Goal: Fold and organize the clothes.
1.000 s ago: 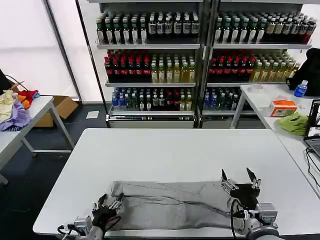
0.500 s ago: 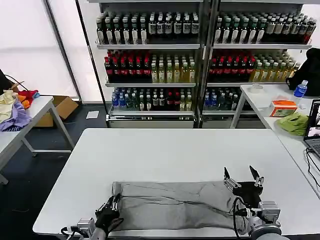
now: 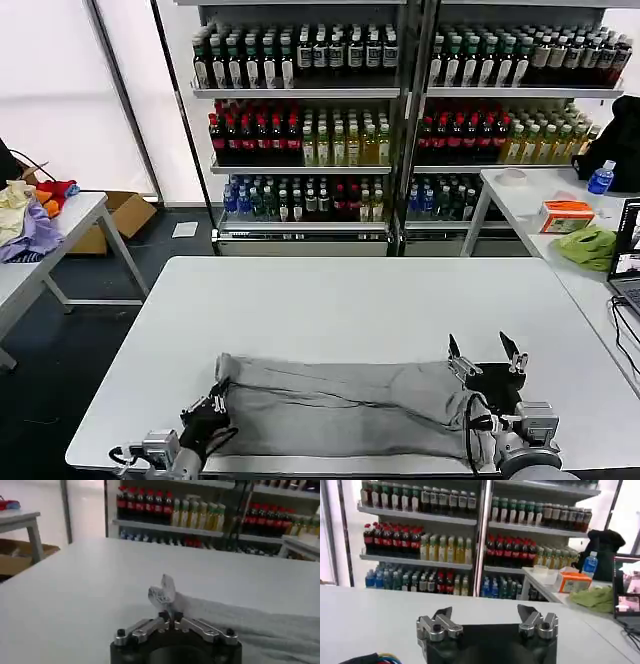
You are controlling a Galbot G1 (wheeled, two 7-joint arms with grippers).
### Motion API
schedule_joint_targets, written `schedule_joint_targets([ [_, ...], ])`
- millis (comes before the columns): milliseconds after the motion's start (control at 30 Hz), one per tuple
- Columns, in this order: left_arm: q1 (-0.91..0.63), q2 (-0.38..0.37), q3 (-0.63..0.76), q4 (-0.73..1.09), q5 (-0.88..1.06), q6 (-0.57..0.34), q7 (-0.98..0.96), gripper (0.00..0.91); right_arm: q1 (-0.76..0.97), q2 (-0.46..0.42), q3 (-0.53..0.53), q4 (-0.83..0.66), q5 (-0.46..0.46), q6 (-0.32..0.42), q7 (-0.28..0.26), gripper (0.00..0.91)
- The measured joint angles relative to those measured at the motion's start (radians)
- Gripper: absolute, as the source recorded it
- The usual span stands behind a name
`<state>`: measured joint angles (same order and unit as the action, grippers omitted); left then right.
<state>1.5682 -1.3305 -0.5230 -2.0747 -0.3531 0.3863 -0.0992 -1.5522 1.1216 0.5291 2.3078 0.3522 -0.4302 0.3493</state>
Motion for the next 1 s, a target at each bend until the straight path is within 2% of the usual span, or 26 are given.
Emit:
schedule_joint_targets([
  [133, -0.018, 0.043, -0.069, 0.015, -0.034, 0.006, 0.001, 0.0, 0.006, 0.003, -0.005, -0.001, 0.0, -0.001, 0.001, 0.907],
  [467, -0.076, 0.227, -0.321, 0.102, -0.144, 0.03, -0.005, 0.0, 0.02, 0.015, -0.023, 0.006, -0.001, -0.014, 0.007, 0.907],
  [600, -0.086, 0.273, -0.377, 0.111, -0.16, 0.035, -0.008, 0.0, 0.019, 0.024, -0.023, 0.003, 0.001, -0.009, 0.009, 0.907],
  [767, -0.087, 0.285, -0.397, 0.107, -0.147, 0.031, -0.004, 0.0, 0.012, 0.036, -0.028, 0.006, -0.005, -0.001, 0.008, 0.907],
  [1000, -0.094, 0.225, -0.329, 0.069, -0.082, 0.029, -0.005, 0.0, 0.001, 0.046, -0.021, 0.02, -0.008, 0.004, 0.009, 0.907],
])
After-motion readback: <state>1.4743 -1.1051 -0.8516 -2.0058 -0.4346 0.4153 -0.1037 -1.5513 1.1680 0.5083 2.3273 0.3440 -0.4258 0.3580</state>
